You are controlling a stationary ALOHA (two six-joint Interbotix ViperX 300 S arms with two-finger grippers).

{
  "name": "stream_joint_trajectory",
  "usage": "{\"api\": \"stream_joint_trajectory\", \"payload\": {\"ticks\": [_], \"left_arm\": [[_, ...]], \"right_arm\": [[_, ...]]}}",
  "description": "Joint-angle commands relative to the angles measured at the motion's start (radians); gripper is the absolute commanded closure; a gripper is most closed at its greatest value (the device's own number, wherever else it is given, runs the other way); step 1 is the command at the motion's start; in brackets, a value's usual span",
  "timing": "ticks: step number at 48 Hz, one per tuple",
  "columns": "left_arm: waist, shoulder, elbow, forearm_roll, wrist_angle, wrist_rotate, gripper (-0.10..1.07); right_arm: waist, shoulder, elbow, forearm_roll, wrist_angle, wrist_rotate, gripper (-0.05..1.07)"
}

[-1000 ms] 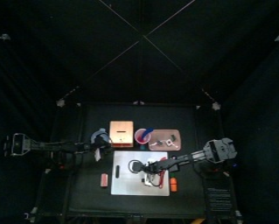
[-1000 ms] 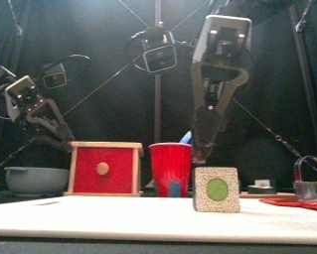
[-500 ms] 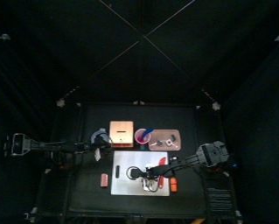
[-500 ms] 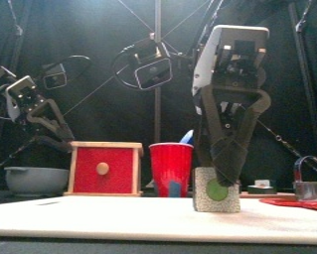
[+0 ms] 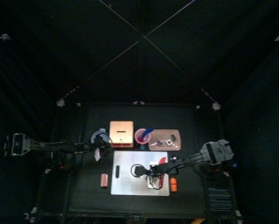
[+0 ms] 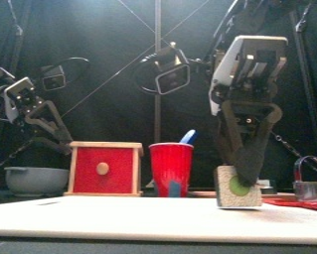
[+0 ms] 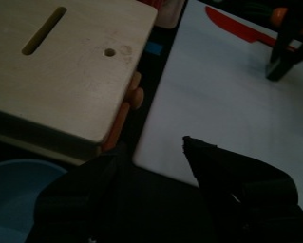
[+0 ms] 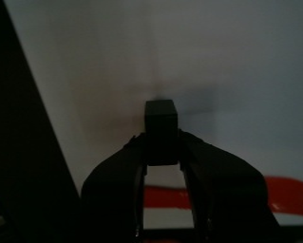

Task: Place 2 cut sections into the bowl and 2 cut sections onto the plate

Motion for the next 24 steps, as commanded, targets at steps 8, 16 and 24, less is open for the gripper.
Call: {"api": "stream_joint_trajectory", "payload": {"ticks": [8, 16, 24], "left_arm": [[-0.002, -0.002, -0.008, -0.005, -0.003, 0.0, 0.11], [0.0, -0.002, -0.009, -0.009, -0.003, 0.0, 0.11], [0.002, -0.002, -0.006, -0.018, -0.003, 0.0, 0.11]], "right_arm": [[-0.21, -0.291, 0.202, -0.095, -0.003, 0.123, 0.52], [-0.353, -0.351, 0.284, -0.202, -0.103, 0.238, 0.52], [-0.393, -0.272, 0.284, -0.241, -0.218, 0.27, 0.52]]}}
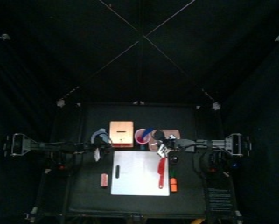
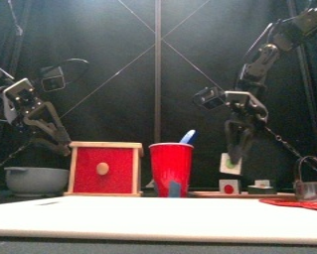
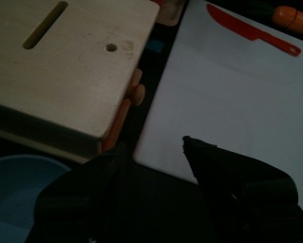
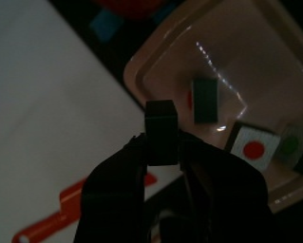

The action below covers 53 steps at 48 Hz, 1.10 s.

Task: Place 2 cut sections into the bowl and 2 cut sections onto the plate

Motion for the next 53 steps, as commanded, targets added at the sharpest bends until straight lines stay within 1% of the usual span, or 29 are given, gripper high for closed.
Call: {"api": "stream_joint_trajectory", "payload": {"ticks": [1, 9, 16, 22, 29, 38, 46, 53], "left_arm": [[0.002, -0.002, -0.009, -0.008, -0.005, 0.0, 0.11], [0.003, -0.002, -0.005, -0.011, -0.005, 0.002, 0.11], [0.008, -0.003, -0.005, -0.011, -0.005, 0.005, 0.11], [0.009, -0.002, -0.005, -0.011, -0.005, 0.005, 0.11], [0.009, -0.002, -0.003, -0.011, 0.006, 0.002, 0.11], [0.009, -0.002, -0.005, -0.011, 0.017, 0.0, 0.11], [0.008, -0.002, -0.005, -0.021, 0.017, 0.0, 0.11], [0.008, -0.002, -0.006, -0.025, 0.017, 0.002, 0.11]], "right_arm": [[-0.014, 0.029, -0.017, -0.012, -0.044, 0.003, 0.52], [-0.015, 0.114, -0.034, -0.02, -0.052, 0.003, 0.52], [-0.035, 0.149, -0.049, -0.048, -0.054, 0.012, 0.51], [-0.069, 0.147, -0.049, -0.074, -0.054, 0.025, 0.48], [-0.101, 0.138, -0.052, -0.097, -0.049, 0.023, 0.37], [-0.127, 0.123, -0.051, -0.127, -0.041, 0.014, 0.28], [-0.118, 0.092, -0.046, -0.126, -0.04, 0.012, 0.19], [-0.075, 0.035, -0.043, -0.112, -0.009, 0.018, 0.14]]}}
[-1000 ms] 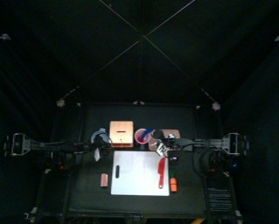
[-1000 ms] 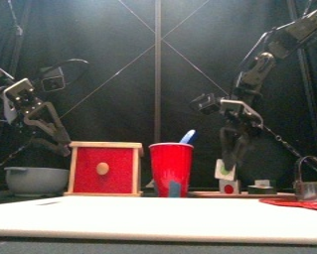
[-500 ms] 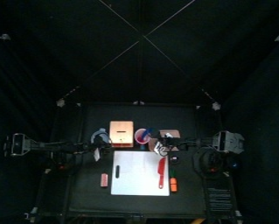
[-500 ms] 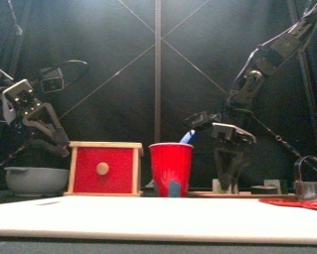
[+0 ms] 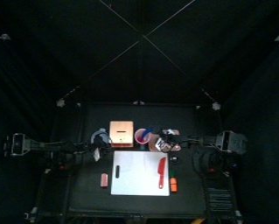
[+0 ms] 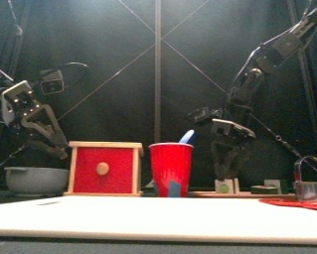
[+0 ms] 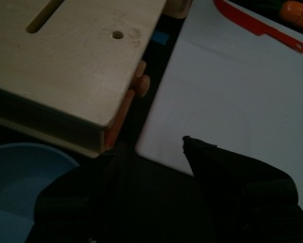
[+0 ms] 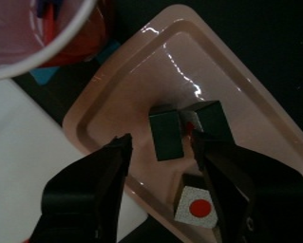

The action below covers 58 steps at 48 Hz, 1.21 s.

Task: Place 2 cut sections into the bowl and 2 cut sections onto the plate

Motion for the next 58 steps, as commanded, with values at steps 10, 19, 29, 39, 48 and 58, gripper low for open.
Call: {"api": "stream_joint_trajectory", "payload": {"ticks": [10, 19, 29, 39, 48, 58], "left_arm": [[0.003, 0.0, -0.025, -0.002, -0.005, 0.002, 0.11], [-0.008, -0.012, -0.052, 0.0, -0.005, 0.003, 0.11], [-0.002, -0.029, -0.061, 0.0, -0.012, 0.006, 0.11], [0.011, -0.031, -0.061, 0.005, -0.006, 0.009, 0.11], [0.032, -0.031, -0.055, 0.031, -0.005, 0.011, 0.11], [0.067, -0.031, -0.054, 0.061, -0.006, 0.009, 0.11]], "right_arm": [[0.075, -0.216, 0.044, 0.014, 0.095, 0.012, 0.14], [0.103, -0.407, 0.137, 0.028, 0.044, 0.018, 0.14], [0.123, -0.584, 0.29, 0.014, -0.236, 0.018, 0.14], [0.12, -0.627, 0.376, -0.006, -0.373, 0.018, 0.14], [0.106, -0.612, 0.379, -0.006, -0.377, 0.009, 0.14], [0.098, -0.6, 0.387, -0.008, -0.379, 0.009, 0.14]]}}
